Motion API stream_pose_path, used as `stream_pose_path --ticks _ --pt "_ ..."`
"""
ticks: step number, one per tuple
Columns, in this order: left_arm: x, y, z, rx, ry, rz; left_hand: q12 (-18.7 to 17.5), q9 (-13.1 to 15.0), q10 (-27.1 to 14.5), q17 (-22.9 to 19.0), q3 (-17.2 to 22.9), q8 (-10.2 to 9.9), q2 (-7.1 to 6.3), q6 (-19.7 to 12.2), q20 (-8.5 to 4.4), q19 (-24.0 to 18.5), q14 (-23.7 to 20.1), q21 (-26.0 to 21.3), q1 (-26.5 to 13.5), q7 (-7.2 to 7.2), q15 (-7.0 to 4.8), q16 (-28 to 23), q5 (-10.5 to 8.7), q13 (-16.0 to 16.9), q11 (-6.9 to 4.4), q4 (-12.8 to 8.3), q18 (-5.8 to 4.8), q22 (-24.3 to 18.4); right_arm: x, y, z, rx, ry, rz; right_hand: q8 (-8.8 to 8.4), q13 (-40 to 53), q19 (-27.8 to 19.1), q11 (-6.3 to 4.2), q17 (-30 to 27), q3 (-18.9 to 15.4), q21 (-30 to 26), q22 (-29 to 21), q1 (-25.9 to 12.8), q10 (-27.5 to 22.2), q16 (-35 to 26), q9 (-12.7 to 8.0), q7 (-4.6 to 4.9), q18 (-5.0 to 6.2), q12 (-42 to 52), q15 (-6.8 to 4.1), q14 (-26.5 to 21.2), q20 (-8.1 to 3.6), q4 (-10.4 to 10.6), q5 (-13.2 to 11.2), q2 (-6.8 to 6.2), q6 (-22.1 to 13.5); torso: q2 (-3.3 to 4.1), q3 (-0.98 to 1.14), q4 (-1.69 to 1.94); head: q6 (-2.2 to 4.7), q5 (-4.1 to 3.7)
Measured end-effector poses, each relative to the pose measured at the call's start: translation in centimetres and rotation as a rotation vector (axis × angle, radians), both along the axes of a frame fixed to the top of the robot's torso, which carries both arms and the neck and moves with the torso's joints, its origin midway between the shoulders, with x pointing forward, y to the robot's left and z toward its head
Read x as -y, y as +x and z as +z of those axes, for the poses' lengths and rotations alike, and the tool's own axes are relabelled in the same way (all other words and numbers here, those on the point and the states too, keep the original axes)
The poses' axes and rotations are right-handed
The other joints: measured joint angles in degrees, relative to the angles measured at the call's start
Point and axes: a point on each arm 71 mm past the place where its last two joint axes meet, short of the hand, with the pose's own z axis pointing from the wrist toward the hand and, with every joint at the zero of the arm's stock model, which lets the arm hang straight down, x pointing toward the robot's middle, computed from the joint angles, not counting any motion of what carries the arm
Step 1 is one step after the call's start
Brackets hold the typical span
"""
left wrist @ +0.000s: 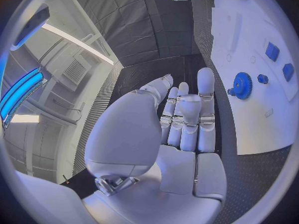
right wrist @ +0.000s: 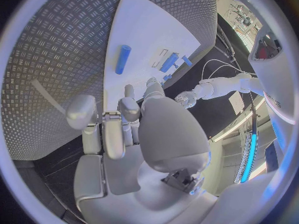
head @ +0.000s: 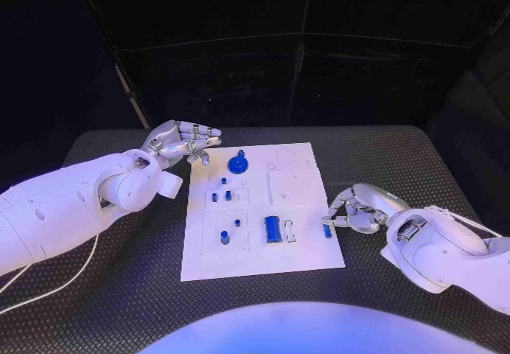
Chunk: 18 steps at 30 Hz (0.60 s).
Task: Assemble the parts on the task board
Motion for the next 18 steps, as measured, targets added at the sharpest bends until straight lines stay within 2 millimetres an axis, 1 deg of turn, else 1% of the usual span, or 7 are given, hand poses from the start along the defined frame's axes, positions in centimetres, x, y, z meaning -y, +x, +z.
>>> stream_pose_path --ticks 2,4,6,7,10,13,18 --pt "0.1 0.0 0.0 0.000 -0.001 -0.001 0.0 0.0 0.0 0.0 0.0 0.0 0.00 0.0 0.00 0.0 0.0 0.0 0.0 0.00 0.00 0.0 0.00 0.0 0.00 0.0 0.00 0.0 0.3 0.1 -0.1 -0.002 -0.020 -0.011 0.00 0.7 0.0 -0.01 0.0 0.0 0.0 0.0 0.0 0.4 0.0 0.0 -0.12 0.00 0.7 0.00 0.0 0.00 0.0 0.0 0.00 0.1 0.00 0.00 -0.03 0.03 -0.10" --pt "0.1 0.0 0.0 0.000 -0.001 -0.002 0.0 0.0 0.0 0.0 0.0 0.0 0.00 0.0 0.00 0.0 0.0 0.0 0.0 0.00 0.00 0.0 0.00 0.0 0.00 0.0 0.00 0.0 0.5 0.2 -0.3 -0.007 -0.045 -0.021 0.00 1.0 0.0 -0.01 0.0 -0.2 0.0 0.0 0.0 0.4 0.0 0.1 -0.01 0.00 0.8 0.00 0.0 -0.01 0.2 0.0 0.00 0.4 -0.01 -0.02 -0.03 0.03 -0.23" --pt "0.1 0.0 0.0 0.000 -0.001 -0.002 0.0 0.0 0.0 0.0 0.0 0.0 0.00 0.0 0.00 0.0 0.0 0.0 0.0 0.00 0.00 0.0 0.00 0.0 0.00 0.0 0.00 0.0 0.6 0.3 -0.5 -0.012 -0.066 -0.027 0.00 1.1 0.0 -0.21 0.0 -0.2 0.0 0.1 0.0 0.6 0.0 0.2 -0.33 0.00 0.9 0.00 0.0 -0.01 0.2 0.0 0.00 0.7 -0.03 -0.03 -0.03 0.03 -0.25" --pt "0.1 0.0 0.0 0.001 -0.001 -0.002 0.0 0.0 0.0 0.0 0.0 0.0 0.00 0.0 0.00 0.0 0.0 0.0 0.0 0.00 0.00 0.0 0.00 0.0 0.00 0.0 0.00 0.0 0.5 0.3 -0.5 -0.014 -0.073 -0.028 0.00 1.1 0.0 -0.21 0.0 -0.3 0.0 0.1 0.0 0.6 0.0 0.2 -0.24 0.00 1.1 0.00 0.0 -0.01 0.3 0.0 -0.03 0.8 -0.05 -0.03 -0.03 0.03 -0.25" --pt "0.1 0.0 0.0 0.001 -0.001 -0.002 0.0 0.0 0.0 0.0 0.0 0.0 0.00 0.0 0.00 0.0 0.0 0.0 0.0 0.00 0.00 0.0 0.00 0.0 0.00 0.0 0.00 0.0 0.3 0.5 -0.8 -0.025 -0.097 -0.027 0.38 1.3 0.0 -0.28 0.0 -0.5 0.0 0.2 -0.2 0.7 0.0 0.5 -0.43 0.00 1.1 0.00 0.0 -0.01 0.2 0.0 -0.26 1.2 -0.07 -0.03 0.01 0.04 -0.12" --pt "0.0 0.0 0.0 0.001 -0.001 -0.001 0.0 0.0 0.0 0.0 0.0 0.0 0.00 0.0 0.00 0.0 0.0 0.0 0.0 0.00 0.00 0.0 0.00 0.0 0.00 0.0 0.00 0.0 0.0 0.6 -1.1 -0.038 -0.119 -0.024 0.38 1.7 0.0 -0.42 0.0 -0.5 0.0 0.2 -0.3 0.8 0.0 0.6 -0.63 0.00 1.5 0.00 0.0 -0.01 0.2 0.0 -0.33 1.4 -0.07 -0.03 0.04 0.04 -0.03" --pt "0.0 0.0 0.0 0.001 -0.001 -0.001 0.0 0.0 0.0 0.0 0.0 0.0 0.00 0.0 0.00 0.0 0.0 0.0 0.0 0.00 0.00 0.0 0.00 0.0 0.00 0.0 0.00 0.0 -0.5 0.8 -1.5 -0.058 -0.145 -0.015 0.38 1.9 0.0 -0.42 0.0 -0.5 0.0 0.2 -0.3 0.8 0.0 0.7 -0.64 0.00 1.7 0.00 0.0 -0.01 0.2 -0.2 -0.33 1.4 -0.07 -0.04 0.04 -0.04 0.08"
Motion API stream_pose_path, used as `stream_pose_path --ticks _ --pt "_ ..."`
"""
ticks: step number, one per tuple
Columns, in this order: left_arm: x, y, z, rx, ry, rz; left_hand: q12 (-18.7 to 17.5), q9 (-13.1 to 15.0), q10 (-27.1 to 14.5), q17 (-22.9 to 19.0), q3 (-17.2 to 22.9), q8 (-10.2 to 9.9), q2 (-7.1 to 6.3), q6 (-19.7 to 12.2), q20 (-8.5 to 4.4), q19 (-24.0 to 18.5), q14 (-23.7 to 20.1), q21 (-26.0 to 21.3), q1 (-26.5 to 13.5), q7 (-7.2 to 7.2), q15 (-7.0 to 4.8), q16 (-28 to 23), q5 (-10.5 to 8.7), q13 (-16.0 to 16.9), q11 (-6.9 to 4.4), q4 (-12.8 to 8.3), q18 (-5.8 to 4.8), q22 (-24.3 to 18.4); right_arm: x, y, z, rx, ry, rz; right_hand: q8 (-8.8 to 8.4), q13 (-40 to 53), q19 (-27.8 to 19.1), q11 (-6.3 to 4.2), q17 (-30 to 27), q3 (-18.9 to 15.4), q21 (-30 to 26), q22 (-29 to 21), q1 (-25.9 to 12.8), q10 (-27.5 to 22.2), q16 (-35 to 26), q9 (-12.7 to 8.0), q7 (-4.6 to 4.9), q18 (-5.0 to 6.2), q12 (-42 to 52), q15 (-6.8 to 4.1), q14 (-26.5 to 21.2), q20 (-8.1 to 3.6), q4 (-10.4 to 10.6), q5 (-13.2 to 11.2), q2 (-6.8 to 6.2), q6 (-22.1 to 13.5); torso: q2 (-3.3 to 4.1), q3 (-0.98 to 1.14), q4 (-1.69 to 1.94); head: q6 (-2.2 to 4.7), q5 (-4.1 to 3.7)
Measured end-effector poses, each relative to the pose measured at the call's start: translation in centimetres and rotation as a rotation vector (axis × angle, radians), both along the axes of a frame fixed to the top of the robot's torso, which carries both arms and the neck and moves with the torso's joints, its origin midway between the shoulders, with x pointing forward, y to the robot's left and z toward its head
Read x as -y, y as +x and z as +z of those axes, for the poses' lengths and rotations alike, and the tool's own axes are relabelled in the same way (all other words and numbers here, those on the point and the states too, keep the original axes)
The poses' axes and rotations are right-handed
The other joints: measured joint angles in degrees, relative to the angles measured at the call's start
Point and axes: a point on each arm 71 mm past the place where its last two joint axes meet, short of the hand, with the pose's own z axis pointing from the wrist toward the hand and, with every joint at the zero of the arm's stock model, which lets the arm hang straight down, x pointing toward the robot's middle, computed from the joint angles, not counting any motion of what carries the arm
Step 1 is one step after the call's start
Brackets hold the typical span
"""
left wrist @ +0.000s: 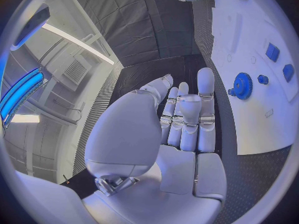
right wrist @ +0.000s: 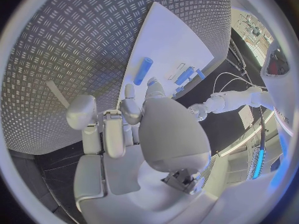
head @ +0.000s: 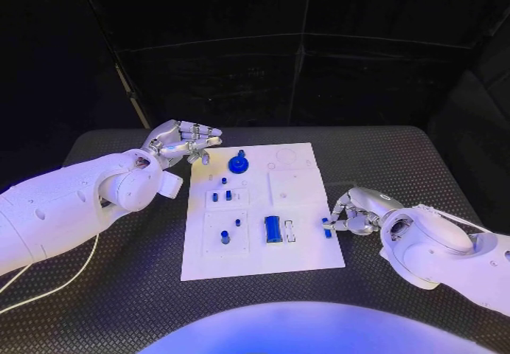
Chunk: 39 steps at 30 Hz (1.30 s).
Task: Assemble the parts on the task board
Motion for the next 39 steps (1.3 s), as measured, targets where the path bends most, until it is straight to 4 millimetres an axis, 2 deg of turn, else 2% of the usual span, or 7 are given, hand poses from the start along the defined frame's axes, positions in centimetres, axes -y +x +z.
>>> stream_pose_path --ticks 10,15,21,30,32,36,39 --pt "0.0 0.0 0.0 0.000 0.000 0.001 0.0 0.0 0.0 0.0 0.0 0.0 0.00 0.0 0.00 0.0 0.0 0.0 0.0 0.00 0.00 0.0 0.00 0.0 0.00 0.0 0.00 0.0 -0.9 0.3 -0.6 -0.020 -0.022 0.016 0.47 0.4 0.2 -0.20 0.0 0.0 0.0 0.0 0.5 0.2 0.0 0.5 -0.02 0.00 0.3 0.00 0.0 -0.22 0.0 0.0 -0.46 0.4 0.04 -0.01 -0.07 -0.05 0.02" --pt "0.0 0.0 0.0 0.000 0.000 0.000 0.0 0.0 0.0 0.0 0.0 0.0 0.00 0.0 0.00 0.0 0.0 0.0 0.0 0.00 0.00 0.0 0.00 0.0 0.00 0.0 0.00 0.0 -1.3 0.6 -0.8 -0.019 -0.034 0.026 0.86 0.5 0.0 -0.20 0.0 0.4 -0.1 0.0 3.2 0.2 0.0 1.2 -0.01 0.01 0.3 0.00 0.0 -0.43 -1.0 0.0 0.11 0.4 0.06 -0.01 -0.07 -0.15 0.08" --pt "0.0 0.0 0.0 0.000 0.000 0.000 0.0 0.0 0.0 0.0 0.0 0.0 0.00 0.0 0.00 0.0 0.0 0.0 0.0 0.00 0.00 0.0 0.00 0.0 0.00 0.0 0.00 0.0 -2.0 0.6 -0.9 -0.013 -0.054 0.052 1.45 0.6 0.0 -0.19 0.0 0.6 -0.2 -0.2 5.6 0.2 0.0 1.6 -0.12 0.00 0.3 0.00 0.0 -0.43 -2.2 0.0 0.01 0.7 0.05 -0.01 -0.07 -0.26 0.16" --pt "-0.2 0.0 0.0 -0.001 0.001 0.001 0.0 0.0 0.0 0.0 0.0 0.0 0.00 0.0 0.00 0.0 0.0 -0.3 0.0 0.00 0.00 0.0 0.00 0.0 0.00 0.0 0.00 0.0 -2.7 0.6 -0.8 0.008 -0.103 0.096 0.92 0.6 0.0 -0.18 0.0 2.0 -0.5 -0.2 9.2 0.2 -0.2 1.8 -0.26 0.00 0.3 -0.20 0.2 -0.44 -4.4 0.2 0.24 0.6 0.01 -0.01 -0.07 -0.37 0.28" --pt "-0.2 0.0 0.0 -0.001 0.001 0.001 0.0 0.0 0.0 0.0 0.0 0.0 0.00 0.0 0.00 0.0 0.0 -0.3 0.0 0.00 0.00 0.0 0.00 0.0 0.00 0.0 0.00 0.0 -2.8 0.5 -0.8 0.012 -0.112 0.104 0.89 0.6 0.2 -0.18 0.0 2.3 -0.5 -0.2 9.2 0.2 -0.2 1.8 -0.26 0.01 0.0 -0.19 0.2 -0.63 -4.7 1.9 0.20 0.6 -0.01 -0.01 -0.07 -0.41 0.29" --pt "-0.2 0.0 0.0 -0.001 0.001 0.001 0.0 0.0 0.0 0.0 0.0 0.0 0.00 0.0 0.00 0.0 0.0 -0.2 0.0 0.00 0.00 0.0 0.00 0.0 0.00 0.0 0.00 0.0 -3.1 0.4 -0.7 0.017 -0.116 0.113 0.33 0.3 0.3 -0.42 0.0 3.5 -0.4 -0.1 9.7 -0.1 -0.2 1.8 -0.34 0.01 -0.2 -0.32 0.1 -0.75 -4.1 10.2 -0.02 0.4 -0.01 0.01 -0.07 -0.42 0.29" --pt "-0.2 -0.1 -0.1 -0.002 0.001 0.001 0.0 0.0 0.0 0.0 0.0 0.0 0.00 0.0 0.00 0.0 0.0 -0.2 0.0 0.00 0.00 0.0 0.00 0.0 0.00 0.0 0.00 0.0 -3.0 0.2 -0.7 0.011 -0.105 0.105 -0.28 0.3 0.4 -0.40 0.0 5.0 -0.4 0.0 9.9 -0.3 -0.2 1.8 -0.41 0.00 -0.3 -0.42 0.0 -0.84 -3.5 13.6 -0.14 0.4 -0.03 0.04 -0.07 -0.41 0.36"
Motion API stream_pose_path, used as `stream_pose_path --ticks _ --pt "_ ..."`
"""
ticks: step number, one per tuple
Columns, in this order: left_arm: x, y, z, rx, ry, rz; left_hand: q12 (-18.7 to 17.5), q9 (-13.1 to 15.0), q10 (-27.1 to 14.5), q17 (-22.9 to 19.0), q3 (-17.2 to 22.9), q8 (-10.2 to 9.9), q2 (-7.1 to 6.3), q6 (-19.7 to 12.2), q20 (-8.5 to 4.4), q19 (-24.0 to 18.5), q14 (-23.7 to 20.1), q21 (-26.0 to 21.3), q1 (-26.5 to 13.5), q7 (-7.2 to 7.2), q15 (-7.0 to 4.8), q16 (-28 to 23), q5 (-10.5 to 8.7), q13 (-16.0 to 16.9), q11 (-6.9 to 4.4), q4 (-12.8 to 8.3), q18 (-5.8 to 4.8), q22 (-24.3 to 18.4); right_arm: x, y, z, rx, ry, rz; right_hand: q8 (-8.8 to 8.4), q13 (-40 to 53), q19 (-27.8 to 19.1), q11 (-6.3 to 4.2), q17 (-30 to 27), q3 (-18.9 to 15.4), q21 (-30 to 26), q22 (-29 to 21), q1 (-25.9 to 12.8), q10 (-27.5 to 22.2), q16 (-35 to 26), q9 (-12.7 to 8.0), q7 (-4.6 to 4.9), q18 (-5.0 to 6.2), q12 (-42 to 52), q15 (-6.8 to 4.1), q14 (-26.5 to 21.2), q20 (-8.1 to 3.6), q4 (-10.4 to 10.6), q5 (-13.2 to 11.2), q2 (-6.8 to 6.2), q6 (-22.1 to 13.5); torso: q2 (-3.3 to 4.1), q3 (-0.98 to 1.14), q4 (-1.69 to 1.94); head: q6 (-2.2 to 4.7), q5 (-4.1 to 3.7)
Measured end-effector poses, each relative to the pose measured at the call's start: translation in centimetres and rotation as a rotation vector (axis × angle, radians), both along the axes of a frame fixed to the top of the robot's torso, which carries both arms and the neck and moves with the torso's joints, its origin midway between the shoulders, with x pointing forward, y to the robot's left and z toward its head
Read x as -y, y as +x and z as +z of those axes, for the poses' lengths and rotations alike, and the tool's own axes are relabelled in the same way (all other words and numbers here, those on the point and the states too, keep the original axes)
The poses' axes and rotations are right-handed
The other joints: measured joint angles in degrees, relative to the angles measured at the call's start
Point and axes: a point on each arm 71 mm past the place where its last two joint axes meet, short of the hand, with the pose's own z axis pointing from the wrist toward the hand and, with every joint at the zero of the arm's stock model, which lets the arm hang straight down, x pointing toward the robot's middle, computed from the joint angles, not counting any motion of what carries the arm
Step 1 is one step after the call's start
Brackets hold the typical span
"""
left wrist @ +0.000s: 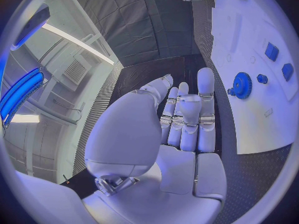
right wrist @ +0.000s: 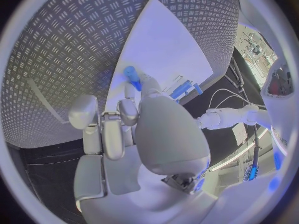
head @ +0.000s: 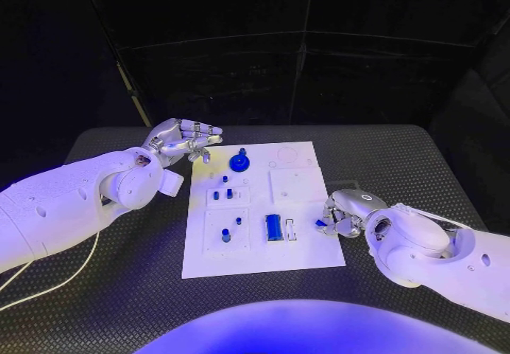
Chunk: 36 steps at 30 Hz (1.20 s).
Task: Assemble the parts on the task board
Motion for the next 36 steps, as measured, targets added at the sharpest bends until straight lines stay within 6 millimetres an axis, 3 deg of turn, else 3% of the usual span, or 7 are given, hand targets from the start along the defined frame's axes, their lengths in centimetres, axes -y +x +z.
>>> stream_pose_path --ticks 5,12,21,31,36 --pt "0.0 0.0 0.0 -0.001 0.000 0.000 0.0 0.0 0.0 0.0 0.0 0.0 0.00 0.0 0.00 0.0 0.0 0.0 0.0 0.00 0.00 0.0 0.00 0.0 0.00 0.0 0.00 0.0 0.5 -0.3 0.0 -0.041 0.065 -0.046 -0.99 0.5 0.0 0.09 0.0 5.2 0.0 0.4 1.4 -0.1 0.0 -0.6 0.11 0.00 -0.3 -0.01 0.0 0.00 0.5 -0.7 -1.35 -0.3 -0.03 -0.02 0.02 0.10 -0.05" --pt "0.1 0.0 -0.1 -0.001 0.000 -0.001 0.0 0.0 0.0 0.0 0.0 0.0 0.00 0.0 0.00 0.0 0.0 0.0 0.0 0.00 0.00 0.0 0.00 0.0 0.00 0.0 0.00 0.0 0.4 -1.1 -0.1 -0.087 0.151 -0.090 -1.21 0.4 0.2 -0.04 0.0 10.3 0.0 0.9 1.7 0.0 0.0 0.0 0.17 0.00 -0.4 -0.01 0.0 -0.20 2.6 -2.5 -1.72 -0.4 0.04 -0.05 0.07 0.10 -0.08" --pt "0.1 0.0 -0.1 -0.002 -0.001 -0.001 0.0 0.0 0.0 0.0 0.0 0.0 0.00 0.0 0.00 0.0 0.0 0.0 0.0 0.00 0.00 0.0 0.00 0.0 0.00 0.0 0.00 0.0 -0.7 -1.8 0.1 -0.121 0.247 -0.122 -1.14 0.6 0.2 -0.13 0.0 12.3 0.0 1.0 1.7 0.1 0.0 0.0 0.33 0.00 -0.5 0.00 0.0 -0.20 3.4 -2.9 -1.76 -0.2 0.06 -0.10 0.07 -0.09 0.07" --pt "0.1 0.0 -0.1 -0.002 -0.001 -0.002 0.0 0.0 0.0 0.0 0.0 0.0 0.00 0.0 0.00 0.0 0.0 0.0 0.0 0.00 0.00 0.0 0.00 0.0 0.00 0.0 0.00 0.0 -2.5 -1.6 0.0 -0.136 0.329 -0.126 -1.10 0.9 0.2 -0.34 0.0 13.6 0.2 1.3 -0.8 0.8 0.0 0.5 0.29 0.00 -0.1 -0.10 -0.1 -0.20 3.4 -3.3 -3.05 -0.1 0.08 -0.09 0.07 -0.20 0.22" --pt "0.3 0.0 -0.1 -0.002 -0.003 -0.006 0.0 0.0 0.0 0.0 0.0 0.0 0.22 0.0 0.00 0.0 0.0 0.0 0.2 0.00 0.00 0.0 0.00 0.0 0.00 0.0 0.00 -0.1 -3.5 -1.3 -0.3 -0.146 0.356 -0.123 -1.08 1.1 0.2 -0.52 0.0 13.7 0.2 1.4 -3.1 1.0 0.2 1.1 -0.12 0.00 0.1 -0.11 -0.1 -0.19 3.5 0.9 -3.66 0.3 0.08 -0.07 0.10 -0.14 0.20"
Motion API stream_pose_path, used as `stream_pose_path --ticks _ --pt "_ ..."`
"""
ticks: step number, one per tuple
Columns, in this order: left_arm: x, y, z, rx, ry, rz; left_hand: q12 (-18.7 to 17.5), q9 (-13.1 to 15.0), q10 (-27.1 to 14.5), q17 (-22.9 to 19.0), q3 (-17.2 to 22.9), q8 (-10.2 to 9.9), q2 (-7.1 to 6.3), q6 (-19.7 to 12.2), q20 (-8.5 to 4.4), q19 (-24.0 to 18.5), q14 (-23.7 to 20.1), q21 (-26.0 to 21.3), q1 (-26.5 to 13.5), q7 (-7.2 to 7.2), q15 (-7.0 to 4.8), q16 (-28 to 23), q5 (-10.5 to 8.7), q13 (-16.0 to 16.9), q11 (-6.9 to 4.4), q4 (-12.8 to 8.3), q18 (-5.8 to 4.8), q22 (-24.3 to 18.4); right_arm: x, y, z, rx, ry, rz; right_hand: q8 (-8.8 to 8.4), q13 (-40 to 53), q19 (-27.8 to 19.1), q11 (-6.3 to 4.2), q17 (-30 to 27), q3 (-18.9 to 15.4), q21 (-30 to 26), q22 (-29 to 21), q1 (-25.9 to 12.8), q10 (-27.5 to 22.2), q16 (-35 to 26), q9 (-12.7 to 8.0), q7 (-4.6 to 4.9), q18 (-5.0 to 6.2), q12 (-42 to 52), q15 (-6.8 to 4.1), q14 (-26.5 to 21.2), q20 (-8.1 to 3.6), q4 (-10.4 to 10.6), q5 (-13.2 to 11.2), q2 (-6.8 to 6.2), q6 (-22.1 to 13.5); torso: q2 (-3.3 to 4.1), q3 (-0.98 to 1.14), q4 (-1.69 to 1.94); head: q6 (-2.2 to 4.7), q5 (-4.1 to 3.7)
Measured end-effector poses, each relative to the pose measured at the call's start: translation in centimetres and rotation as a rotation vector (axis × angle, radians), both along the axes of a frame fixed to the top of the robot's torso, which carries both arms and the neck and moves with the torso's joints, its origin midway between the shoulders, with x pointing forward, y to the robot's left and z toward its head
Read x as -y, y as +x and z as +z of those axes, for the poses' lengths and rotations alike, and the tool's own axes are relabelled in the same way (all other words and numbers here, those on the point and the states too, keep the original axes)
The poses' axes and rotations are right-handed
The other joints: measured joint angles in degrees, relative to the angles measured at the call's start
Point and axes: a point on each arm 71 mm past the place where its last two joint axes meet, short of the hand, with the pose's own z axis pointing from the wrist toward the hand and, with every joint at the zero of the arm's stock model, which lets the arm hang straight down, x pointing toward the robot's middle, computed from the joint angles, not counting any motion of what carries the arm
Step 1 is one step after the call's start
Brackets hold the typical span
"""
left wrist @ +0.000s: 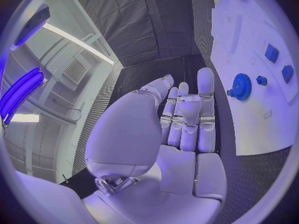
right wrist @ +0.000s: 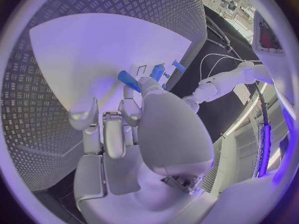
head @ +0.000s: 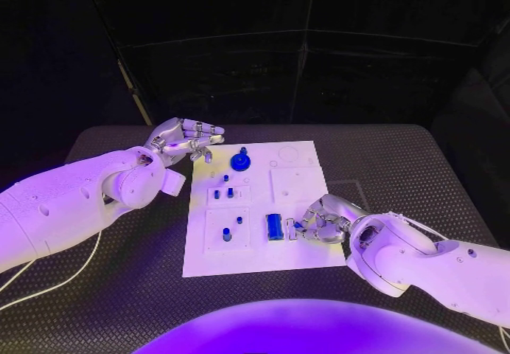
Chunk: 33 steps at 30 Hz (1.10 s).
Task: Assemble the parts on the task board
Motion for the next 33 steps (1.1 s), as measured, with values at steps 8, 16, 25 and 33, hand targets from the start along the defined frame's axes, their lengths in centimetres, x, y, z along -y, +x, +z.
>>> stream_pose_path --ticks 8,16,25,33 --pt "0.13 0.01 -0.01 0.000 -0.002 -0.003 0.0 0.0 0.0 0.0 0.0 0.0 0.00 0.0 0.00 0.0 0.0 0.0 0.0 0.00 0.00 0.0 0.00 0.0 0.00 0.0 0.01 0.0 -0.84 0.37 -0.41 -0.011 0.019 -0.002 0.55 0.4 0.4 0.09 0.0 -0.7 0.3 0.7 -3.9 0.3 0.3 0.7 -0.23 0.00 0.6 0.00 0.0 -0.32 0.0 1.3 -0.27 0.6 0.02 0.01 0.02 -0.01 0.16" --pt "0.16 0.00 -0.01 -0.001 -0.002 -0.005 0.0 0.0 0.0 0.0 0.0 0.0 0.00 0.0 0.00 0.0 0.0 0.0 0.0 0.00 0.00 0.0 0.00 0.0 0.00 0.0 0.00 0.0 -1.08 0.63 -0.55 -0.013 0.024 -0.009 1.21 0.9 0.8 -0.02 0.0 -2.3 0.8 1.3 -7.0 0.8 0.3 1.1 -0.44 -0.01 1.1 -0.21 0.2 -0.41 0.0 1.5 0.12 1.2 0.02 0.01 -0.09 -0.08 0.31" --pt "0.19 0.00 -0.02 -0.002 -0.002 -0.007 0.0 0.0 0.0 0.0 0.0 0.0 0.00 0.0 0.00 0.0 0.0 0.0 0.0 0.00 0.00 0.0 0.00 0.0 0.00 0.0 0.00 0.0 -1.13 0.79 -0.72 -0.013 0.012 -0.014 1.64 1.2 0.8 -0.30 0.0 -4.0 0.8 1.6 -9.5 1.1 0.5 1.5 -0.69 -0.01 1.3 -0.21 0.2 -0.41 0.0 1.6 0.32 1.8 0.00 0.01 -0.09 -0.15 0.30" --pt "0.17 -0.02 -0.02 -0.003 -0.002 -0.008 0.0 0.0 0.0 0.0 0.0 0.0 0.00 0.0 0.00 0.0 0.0 0.0 0.0 0.00 0.00 0.0 0.00 0.0 0.00 0.0 0.00 0.0 -1.18 0.88 -0.80 -0.008 -0.002 -0.016 1.87 1.2 0.8 -0.30 0.0 -5.0 0.8 1.4 -10.0 1.1 0.5 1.8 -0.87 0.00 1.3 -0.41 0.0 -0.41 0.0 0.7 0.29 2.0 -0.01 0.01 -0.11 -0.19 0.30"
